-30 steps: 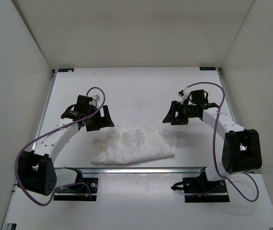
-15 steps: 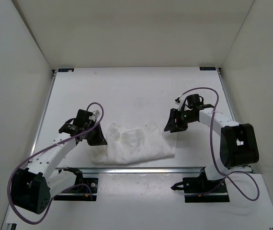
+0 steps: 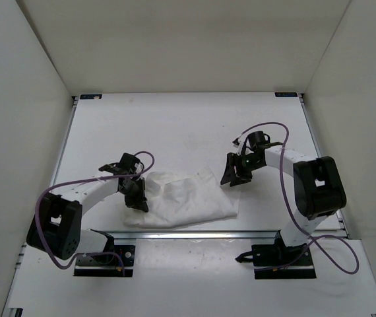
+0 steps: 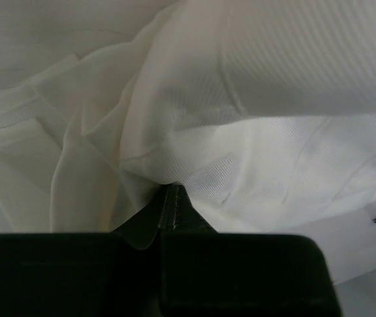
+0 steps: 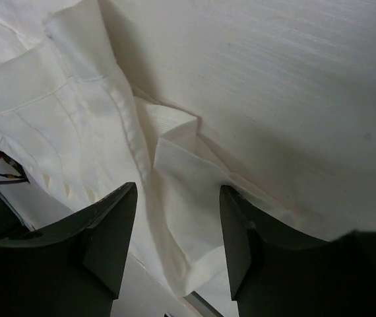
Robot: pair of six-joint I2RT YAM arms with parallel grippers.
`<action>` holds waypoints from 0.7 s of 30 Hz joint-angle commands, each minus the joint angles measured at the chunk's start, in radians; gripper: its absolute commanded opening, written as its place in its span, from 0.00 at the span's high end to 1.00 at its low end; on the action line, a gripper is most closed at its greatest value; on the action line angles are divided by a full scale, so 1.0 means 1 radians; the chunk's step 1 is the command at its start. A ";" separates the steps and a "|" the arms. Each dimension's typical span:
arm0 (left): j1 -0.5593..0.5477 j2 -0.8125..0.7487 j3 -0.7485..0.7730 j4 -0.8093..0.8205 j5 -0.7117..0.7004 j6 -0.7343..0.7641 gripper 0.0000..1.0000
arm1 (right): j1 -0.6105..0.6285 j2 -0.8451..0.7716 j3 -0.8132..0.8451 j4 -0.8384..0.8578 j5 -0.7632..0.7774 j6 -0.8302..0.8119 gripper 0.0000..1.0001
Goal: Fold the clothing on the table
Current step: Fold the skirt
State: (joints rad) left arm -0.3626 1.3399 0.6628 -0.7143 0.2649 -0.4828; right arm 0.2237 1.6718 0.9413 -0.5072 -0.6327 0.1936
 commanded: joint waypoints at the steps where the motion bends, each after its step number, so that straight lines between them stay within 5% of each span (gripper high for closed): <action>1: 0.042 -0.008 -0.005 -0.022 -0.095 0.003 1.00 | 0.017 0.029 0.048 0.009 0.004 -0.025 0.49; 7: 0.042 0.065 0.067 -0.002 -0.058 -0.020 0.99 | 0.020 0.068 0.048 0.036 -0.018 -0.023 0.50; 16: 0.030 0.341 0.311 0.059 -0.041 0.012 1.00 | -0.026 0.153 0.138 0.015 0.013 -0.040 0.78; 18: 0.037 0.418 0.358 0.079 -0.036 0.016 1.00 | -0.032 0.192 0.178 -0.011 0.022 -0.048 0.97; 21: 0.040 0.487 0.457 0.073 -0.044 0.033 1.00 | -0.034 0.249 0.258 -0.048 0.039 -0.072 1.00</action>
State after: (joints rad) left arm -0.3283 1.7741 1.0477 -0.7025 0.2501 -0.4789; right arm 0.1989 1.8824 1.1263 -0.5362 -0.6159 0.1555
